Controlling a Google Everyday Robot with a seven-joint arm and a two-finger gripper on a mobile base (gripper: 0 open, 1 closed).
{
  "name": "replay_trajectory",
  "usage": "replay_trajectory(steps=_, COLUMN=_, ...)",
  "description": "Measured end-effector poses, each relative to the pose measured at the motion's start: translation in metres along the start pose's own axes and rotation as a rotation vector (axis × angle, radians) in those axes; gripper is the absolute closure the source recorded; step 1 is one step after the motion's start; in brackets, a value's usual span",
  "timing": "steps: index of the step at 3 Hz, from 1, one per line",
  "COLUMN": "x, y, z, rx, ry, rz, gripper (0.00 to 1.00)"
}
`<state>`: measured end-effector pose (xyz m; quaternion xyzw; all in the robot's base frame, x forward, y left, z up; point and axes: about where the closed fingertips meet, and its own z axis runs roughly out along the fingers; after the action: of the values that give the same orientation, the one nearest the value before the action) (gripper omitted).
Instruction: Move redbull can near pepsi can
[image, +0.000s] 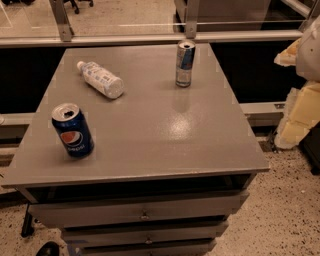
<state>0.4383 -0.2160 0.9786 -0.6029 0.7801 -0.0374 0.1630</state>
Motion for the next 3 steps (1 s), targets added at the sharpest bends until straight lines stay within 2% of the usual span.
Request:
replay_trajectory(steps=2, x=-0.002, y=-0.006, z=0.005, rx=0.011, ry=-0.017, rz=0.013, gripper=0.00)
replay_trajectory(steps=3, x=-0.004, y=-0.029, z=0.027, rx=0.038, ry=-0.054, rz=0.058, gripper=0.00)
